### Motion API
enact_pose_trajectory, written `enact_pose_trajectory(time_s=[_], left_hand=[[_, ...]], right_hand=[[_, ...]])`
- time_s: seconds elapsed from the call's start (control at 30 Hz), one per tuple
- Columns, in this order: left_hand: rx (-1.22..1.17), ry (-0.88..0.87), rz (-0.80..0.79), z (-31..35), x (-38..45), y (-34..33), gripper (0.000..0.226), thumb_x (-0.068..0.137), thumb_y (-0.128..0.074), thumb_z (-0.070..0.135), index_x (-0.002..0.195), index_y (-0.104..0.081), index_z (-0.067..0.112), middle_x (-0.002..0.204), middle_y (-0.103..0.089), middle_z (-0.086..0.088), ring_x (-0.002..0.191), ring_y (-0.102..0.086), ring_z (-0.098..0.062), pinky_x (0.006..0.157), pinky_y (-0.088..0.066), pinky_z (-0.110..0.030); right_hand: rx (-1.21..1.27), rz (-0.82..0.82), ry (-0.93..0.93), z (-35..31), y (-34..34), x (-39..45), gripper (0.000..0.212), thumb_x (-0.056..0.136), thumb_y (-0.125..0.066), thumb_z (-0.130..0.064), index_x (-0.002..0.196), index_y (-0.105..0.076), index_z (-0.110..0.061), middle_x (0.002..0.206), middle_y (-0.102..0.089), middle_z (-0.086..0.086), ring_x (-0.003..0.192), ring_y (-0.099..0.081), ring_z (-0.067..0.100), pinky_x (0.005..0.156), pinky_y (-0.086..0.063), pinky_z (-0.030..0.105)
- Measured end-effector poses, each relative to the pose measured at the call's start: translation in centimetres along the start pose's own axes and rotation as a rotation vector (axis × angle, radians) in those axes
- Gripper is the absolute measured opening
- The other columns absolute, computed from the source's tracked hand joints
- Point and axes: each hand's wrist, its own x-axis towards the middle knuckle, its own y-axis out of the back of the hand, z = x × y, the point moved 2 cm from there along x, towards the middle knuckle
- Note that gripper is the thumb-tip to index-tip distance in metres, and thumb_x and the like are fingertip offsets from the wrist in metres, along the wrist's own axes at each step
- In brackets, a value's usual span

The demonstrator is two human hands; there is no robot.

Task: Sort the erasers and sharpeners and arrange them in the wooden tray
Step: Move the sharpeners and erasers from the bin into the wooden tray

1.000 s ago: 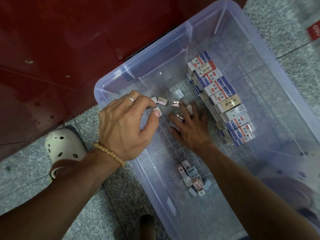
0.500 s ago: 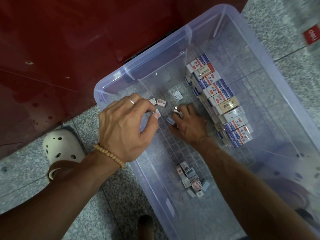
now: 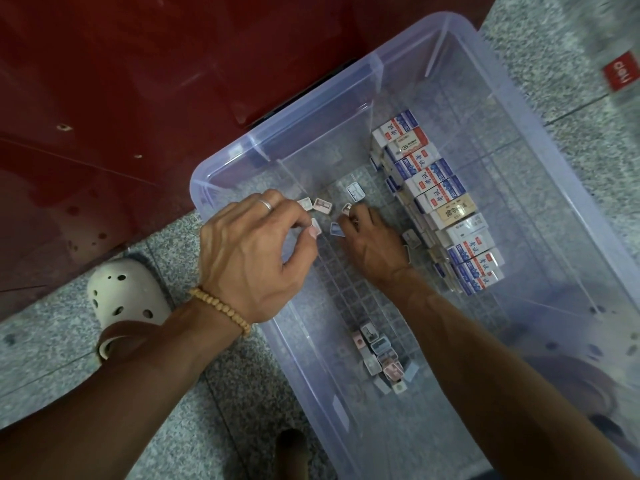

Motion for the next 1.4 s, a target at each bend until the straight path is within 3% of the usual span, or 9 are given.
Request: enact_pose_trajectory(time_s=[0.13, 0.27, 0.47, 0.77, 0.93, 1.03, 1.1, 1.3, 1.4], left_hand=[[-0.006, -0.008, 0.002, 0.0, -0.1, 0.0, 0.011, 0.086, -0.060, 0.024, 0.079, -0.067, 0.018, 0.079, -0.064, 0.003, 0.069, -0.060, -0.019, 0.061, -0.044, -0.033], [0.006, -0.012, 0.008, -0.1, -0.1, -0.1, 0.011, 0.085, -0.060, 0.022, 0.079, -0.067, 0.017, 0.078, -0.064, 0.002, 0.068, -0.060, -0.020, 0.061, -0.045, -0.035], [0.001, -0.018, 0.004, -0.1, -0.1, -0.2, 0.010, 0.084, -0.060, 0.022, 0.078, -0.067, 0.017, 0.078, -0.064, 0.003, 0.068, -0.060, -0.019, 0.061, -0.045, -0.034], [0.032, -0.016, -0.010, -0.2, -0.1, 0.0, 0.011, 0.084, -0.059, 0.024, 0.078, -0.066, 0.019, 0.077, -0.063, 0.003, 0.069, -0.059, -0.019, 0.062, -0.041, -0.031], [0.023, -0.012, -0.015, -0.2, -0.1, -0.1, 0.011, 0.084, -0.059, 0.024, 0.077, -0.066, 0.019, 0.077, -0.063, 0.003, 0.069, -0.059, -0.019, 0.061, -0.043, -0.032], [0.013, -0.015, -0.009, -0.2, -0.1, -0.1, 0.010, 0.083, -0.060, 0.024, 0.077, -0.066, 0.019, 0.077, -0.063, 0.002, 0.069, -0.059, -0.020, 0.060, -0.043, -0.032], [0.007, -0.006, -0.010, -0.3, -0.1, -0.2, 0.010, 0.083, -0.060, 0.025, 0.078, -0.066, 0.019, 0.076, -0.063, 0.002, 0.069, -0.060, -0.020, 0.060, -0.044, -0.032], [-0.011, 0.041, -0.029, -0.3, -0.1, -0.3, 0.013, 0.086, -0.060, 0.030, 0.086, -0.067, 0.019, 0.085, -0.064, 0.002, 0.069, -0.063, -0.022, 0.062, -0.046, -0.031], [-0.131, 0.061, -0.034, 0.0, 0.0, 0.3, 0.023, 0.091, -0.050, 0.036, 0.096, -0.065, 0.019, 0.093, -0.062, 0.003, 0.073, -0.063, -0.019, 0.062, -0.051, -0.033]], right_hand=[[0.130, -0.007, -0.104, 0.2, 0.2, 0.2, 0.024, 0.084, -0.075, -0.020, 0.100, -0.066, -0.005, 0.123, -0.052, 0.028, 0.087, -0.061, 0.041, 0.048, -0.053, 0.039], [0.163, 0.023, -0.167, -0.2, 0.5, 0.1, 0.024, 0.083, -0.077, -0.019, 0.100, -0.068, -0.006, 0.121, -0.051, 0.028, 0.087, -0.062, 0.042, 0.053, -0.056, 0.042], [0.012, -0.025, -0.205, -0.9, 0.7, 0.6, 0.027, 0.079, -0.079, -0.023, 0.101, -0.066, -0.013, 0.120, -0.057, 0.023, 0.085, -0.062, 0.038, 0.047, -0.048, 0.032], [0.040, -0.090, -0.169, -0.9, 0.4, 0.1, 0.041, 0.073, -0.075, 0.001, 0.112, -0.064, -0.009, 0.110, -0.056, 0.023, 0.079, -0.062, 0.038, 0.047, -0.046, 0.034], [0.732, 0.004, -0.608, -1.0, 1.2, -0.2, 0.011, 0.097, -0.055, -0.026, 0.104, -0.062, -0.023, 0.099, -0.057, 0.009, 0.071, -0.064, 0.031, 0.064, -0.056, 0.038], [1.328, 0.014, -0.944, -1.7, 3.6, -0.5, 0.013, 0.098, -0.062, -0.019, 0.109, -0.066, -0.014, 0.074, -0.060, 0.001, 0.054, -0.063, 0.015, 0.049, -0.051, 0.030], [1.673, 0.005, -1.073, -2.5, 5.6, -0.8, 0.016, 0.097, -0.064, -0.019, 0.110, -0.067, -0.011, 0.075, -0.056, 0.004, 0.055, -0.055, 0.012, 0.045, -0.042, 0.025], [2.340, -0.035, -0.910, -4.3, 11.4, -1.6, 0.024, 0.092, -0.060, -0.025, 0.112, -0.060, -0.011, 0.091, -0.064, 0.008, 0.058, -0.055, 0.009, 0.036, -0.037, 0.017], [2.478, -0.067, -0.790, -4.8, 13.7, -2.0, 0.056, 0.079, -0.081, -0.028, 0.124, -0.054, -0.008, 0.104, -0.066, 0.014, 0.064, -0.060, 0.011, 0.038, -0.042, 0.017]])
